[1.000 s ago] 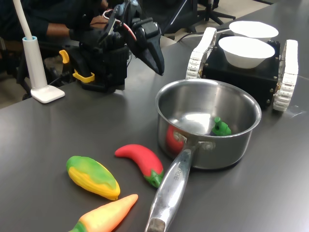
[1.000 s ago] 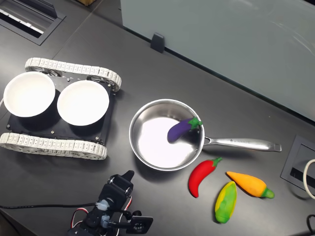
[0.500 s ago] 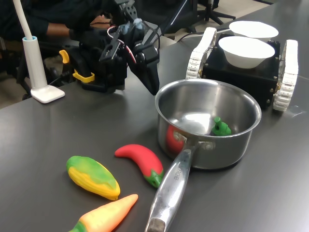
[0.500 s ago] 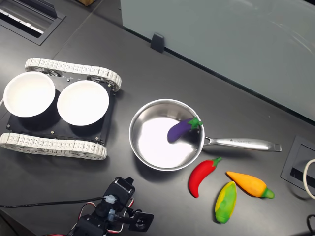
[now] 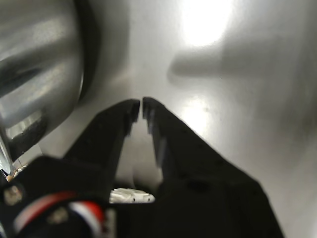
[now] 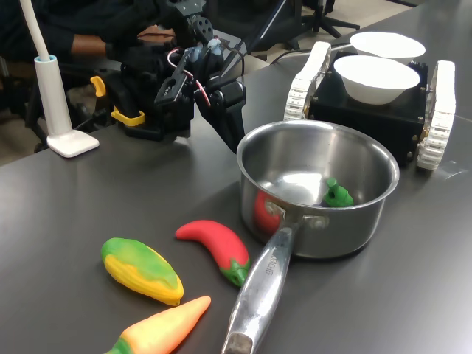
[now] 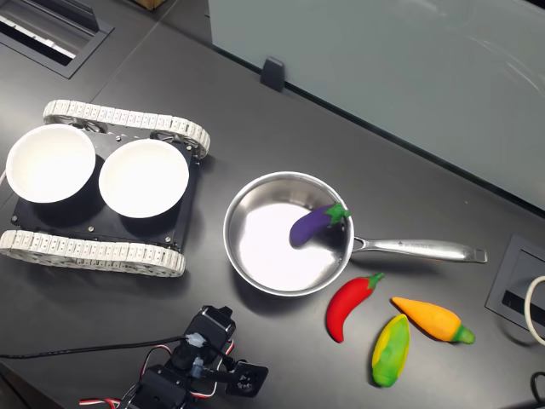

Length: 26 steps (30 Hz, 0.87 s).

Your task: Pick up the brinjal and place them in the pan

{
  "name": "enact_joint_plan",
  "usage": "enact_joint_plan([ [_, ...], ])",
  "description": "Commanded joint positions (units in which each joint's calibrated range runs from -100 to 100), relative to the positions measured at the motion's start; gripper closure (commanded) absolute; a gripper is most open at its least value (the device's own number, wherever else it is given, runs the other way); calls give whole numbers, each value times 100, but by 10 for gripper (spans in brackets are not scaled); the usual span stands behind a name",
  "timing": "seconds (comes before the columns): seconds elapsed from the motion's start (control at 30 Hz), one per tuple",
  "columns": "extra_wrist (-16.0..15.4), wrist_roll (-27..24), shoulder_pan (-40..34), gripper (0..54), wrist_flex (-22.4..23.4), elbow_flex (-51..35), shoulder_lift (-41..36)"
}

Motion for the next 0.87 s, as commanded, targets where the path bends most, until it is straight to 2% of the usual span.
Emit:
enact_joint_plan([
  [0.0, -61, 54, 29, 535, -294, -102, -50],
  [0.4, -52, 342, -521, 534, -302, -93, -50],
  [0.83, -52, 352, -533, 534, -302, -93, -50],
])
